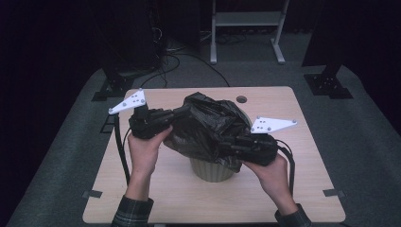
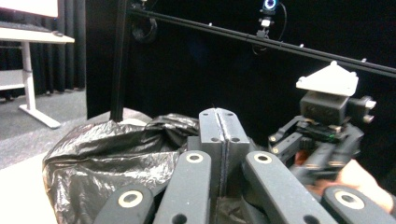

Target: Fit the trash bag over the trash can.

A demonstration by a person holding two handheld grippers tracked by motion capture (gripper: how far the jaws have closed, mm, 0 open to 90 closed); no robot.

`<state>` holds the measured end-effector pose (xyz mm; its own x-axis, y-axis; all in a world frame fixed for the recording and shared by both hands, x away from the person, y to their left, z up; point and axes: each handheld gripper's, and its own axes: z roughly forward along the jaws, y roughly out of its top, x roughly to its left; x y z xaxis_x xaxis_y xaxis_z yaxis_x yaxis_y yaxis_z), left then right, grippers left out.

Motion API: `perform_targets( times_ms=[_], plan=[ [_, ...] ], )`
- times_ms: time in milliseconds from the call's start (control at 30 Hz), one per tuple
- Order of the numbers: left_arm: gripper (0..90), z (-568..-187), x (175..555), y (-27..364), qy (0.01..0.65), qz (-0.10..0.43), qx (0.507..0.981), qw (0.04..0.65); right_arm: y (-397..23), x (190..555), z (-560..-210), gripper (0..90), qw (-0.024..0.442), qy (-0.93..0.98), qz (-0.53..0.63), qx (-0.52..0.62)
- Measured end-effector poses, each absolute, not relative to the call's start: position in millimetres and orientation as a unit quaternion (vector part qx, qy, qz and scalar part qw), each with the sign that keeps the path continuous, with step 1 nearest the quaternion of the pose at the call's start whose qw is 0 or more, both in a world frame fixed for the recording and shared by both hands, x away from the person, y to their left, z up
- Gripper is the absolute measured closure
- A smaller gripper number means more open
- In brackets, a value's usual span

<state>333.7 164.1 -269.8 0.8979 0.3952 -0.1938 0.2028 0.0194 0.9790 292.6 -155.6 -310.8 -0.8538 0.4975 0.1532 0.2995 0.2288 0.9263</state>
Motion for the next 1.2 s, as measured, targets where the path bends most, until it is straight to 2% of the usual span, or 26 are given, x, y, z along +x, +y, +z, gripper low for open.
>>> perform_targets(
  times_ms=[67, 167, 267, 300, 433, 633, 700, 767, 800, 833, 967, 1067, 1200],
  plan=[
    [86.1, -272, 334, 164, 0.220, 0.066, 0.716, 0.659, -158, 295, -309, 88.0, 0.106, 0.784, 0.555, 0.257],
    [64.4, -275, 333, 165, 0.229, 0.082, 0.730, 0.639, -168, 297, -301, 89.5, 0.128, 0.781, 0.554, 0.257],
    [54.8, -268, 328, 165, 0.219, 0.101, 0.733, 0.636, -176, 298, -290, 90.0, 0.141, 0.780, 0.554, 0.255],
    [53.0, -258, 323, 161, 0.203, 0.121, 0.738, 0.632, -178, 299, -286, 90.0, 0.141, 0.780, 0.554, 0.253],
    [48.2, -239, 319, 139, 0.162, 0.136, 0.766, 0.607, -180, 300, -272, 90.0, 0.143, 0.778, 0.566, 0.234],
    [45.6, -233, 320, 103, 0.108, 0.115, 0.798, 0.581, -177, 301, -263, 90.0, 0.135, 0.776, 0.577, 0.216],
    [50.2, -235, 323, 88, 0.095, 0.106, 0.810, 0.569, -174, 300, -261, 90.0, 0.129, 0.782, 0.575, 0.205],
    [66.3, -236, 324, 85, 0.091, 0.100, 0.812, 0.568, -172, 299, -261, 90.0, 0.129, 0.784, 0.574, 0.200],
    [66.3, -237, 325, 83, 0.085, 0.095, 0.815, 0.565, -172, 299, -261, 90.0, 0.128, 0.785, 0.574, 0.196],
    [87.3, -238, 328, 81, 0.089, 0.089, 0.813, 0.568, -171, 298, -262, 80.8, 0.130, 0.782, 0.578, 0.193],
    [89.6, -237, 333, 87, 0.110, 0.094, 0.804, 0.576, -177, 300, -269, 63.5, 0.131, 0.777, 0.579, 0.209],
    [89.6, -236, 333, 92, 0.122, 0.099, 0.797, 0.583, -184, 300, -273, 61.6, 0.133, 0.770, 0.586, 0.212],
    [89.6, -233, 335, 105, 0.137, 0.107, 0.782, 0.599, -198, 296, -281, 52.8, 0.153, 0.762, 0.587, 0.227]
  ],
)
